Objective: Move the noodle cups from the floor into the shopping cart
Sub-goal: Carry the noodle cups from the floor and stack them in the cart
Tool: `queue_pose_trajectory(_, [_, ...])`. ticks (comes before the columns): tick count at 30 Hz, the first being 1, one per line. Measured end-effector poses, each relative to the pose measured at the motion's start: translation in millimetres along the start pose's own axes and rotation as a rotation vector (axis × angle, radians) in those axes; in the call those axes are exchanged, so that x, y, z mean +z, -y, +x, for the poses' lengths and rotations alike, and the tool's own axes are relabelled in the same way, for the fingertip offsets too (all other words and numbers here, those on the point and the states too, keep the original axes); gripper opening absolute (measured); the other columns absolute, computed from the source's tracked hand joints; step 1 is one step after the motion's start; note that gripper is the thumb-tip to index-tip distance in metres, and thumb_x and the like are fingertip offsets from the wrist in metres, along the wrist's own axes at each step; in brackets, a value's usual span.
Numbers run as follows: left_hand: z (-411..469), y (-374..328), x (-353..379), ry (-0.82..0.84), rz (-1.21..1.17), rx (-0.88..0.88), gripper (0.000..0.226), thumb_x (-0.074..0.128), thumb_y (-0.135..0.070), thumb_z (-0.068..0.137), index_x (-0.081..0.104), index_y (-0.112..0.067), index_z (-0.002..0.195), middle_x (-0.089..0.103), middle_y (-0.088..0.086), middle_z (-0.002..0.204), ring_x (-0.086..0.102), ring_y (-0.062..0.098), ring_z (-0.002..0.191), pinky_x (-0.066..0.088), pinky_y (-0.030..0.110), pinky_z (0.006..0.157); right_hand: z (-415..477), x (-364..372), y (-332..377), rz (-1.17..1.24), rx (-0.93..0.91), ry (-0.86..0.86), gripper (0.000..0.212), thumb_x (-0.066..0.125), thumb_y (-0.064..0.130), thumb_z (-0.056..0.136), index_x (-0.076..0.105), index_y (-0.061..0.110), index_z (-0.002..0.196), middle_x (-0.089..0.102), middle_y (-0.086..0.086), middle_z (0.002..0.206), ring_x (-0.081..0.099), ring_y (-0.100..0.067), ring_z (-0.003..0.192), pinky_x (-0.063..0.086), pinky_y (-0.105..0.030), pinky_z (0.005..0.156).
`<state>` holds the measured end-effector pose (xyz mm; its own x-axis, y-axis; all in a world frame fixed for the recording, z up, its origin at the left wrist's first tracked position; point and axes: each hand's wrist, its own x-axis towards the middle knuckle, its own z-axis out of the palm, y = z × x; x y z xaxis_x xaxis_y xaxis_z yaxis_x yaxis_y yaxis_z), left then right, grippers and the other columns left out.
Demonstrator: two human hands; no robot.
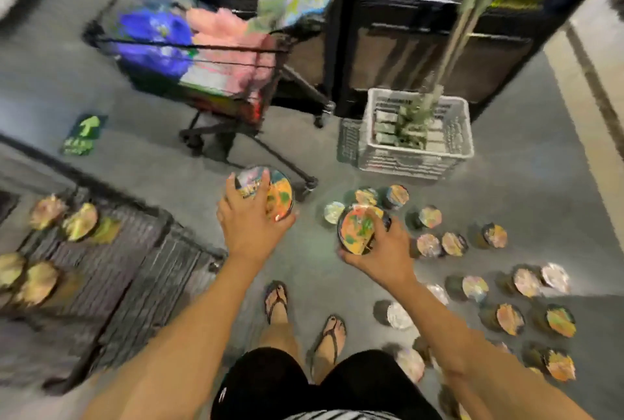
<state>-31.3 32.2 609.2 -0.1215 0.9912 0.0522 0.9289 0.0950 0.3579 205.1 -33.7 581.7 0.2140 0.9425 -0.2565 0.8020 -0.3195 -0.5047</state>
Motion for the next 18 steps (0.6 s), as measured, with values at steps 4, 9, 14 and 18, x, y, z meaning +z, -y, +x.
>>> queue_pose_trajectory(4, [0.5, 59.4, -63.5, -0.222, -0.043, -0.115, 0.09, 0.066, -0.071, 0.063, 0.042, -0.035, 0.142, 0.026, 0.026, 0.149, 0.035, 0.047, 0.125, 0.03, 0.055, 0.104, 6.8, 11.5, 81.8, 0.035, -0.178, 0.025, 0.105, 0.075, 0.074, 0.05, 0.044, 0.028, 0.14, 0.04, -0.014, 0.131, 0.041, -0.034, 0.123, 0.038, -0.043, 0.106])
queue_pose_trajectory(9, [-19.4, 150.8, -129.4, -0.358, -0.056, -0.319, 0.088, 0.07, -0.069, 0.067, 0.04, -0.036, 0.144, 0.019, 0.021, 0.153, 0.025, 0.045, 0.135, 0.025, 0.054, 0.109, -3.0, 38.8, 197.3, 0.101, -0.375, 0.099, 0.105, 0.083, 0.059, 0.058, 0.036, 0.025, 0.146, 0.033, -0.015, 0.14, 0.03, -0.032, 0.132, 0.029, -0.04, 0.112])
queue_pose_trajectory(14, [-57.8, 238.4, -171.6, -0.406, -0.071, -0.471, 0.089, 0.071, -0.07, 0.067, 0.04, -0.037, 0.143, 0.022, 0.019, 0.151, 0.027, 0.042, 0.133, 0.022, 0.053, 0.111, -23.5, 84.0, 301.4, 0.14, -0.549, 0.143, 0.105, 0.077, 0.066, 0.056, 0.038, 0.024, 0.145, 0.038, -0.018, 0.137, 0.036, -0.035, 0.13, 0.034, -0.043, 0.109])
queue_pose_trajectory(18, [-74.5, 297.2, -199.1, -0.413, -0.086, -0.575, 0.09, 0.068, -0.073, 0.067, 0.036, -0.04, 0.145, 0.018, 0.016, 0.153, 0.021, 0.04, 0.137, 0.022, 0.051, 0.114, -48.0, 128.6, 363.8, 0.165, -0.618, 0.196, 0.103, 0.079, 0.064, 0.058, 0.038, 0.025, 0.144, 0.038, -0.018, 0.139, 0.037, -0.033, 0.131, 0.034, -0.043, 0.109])
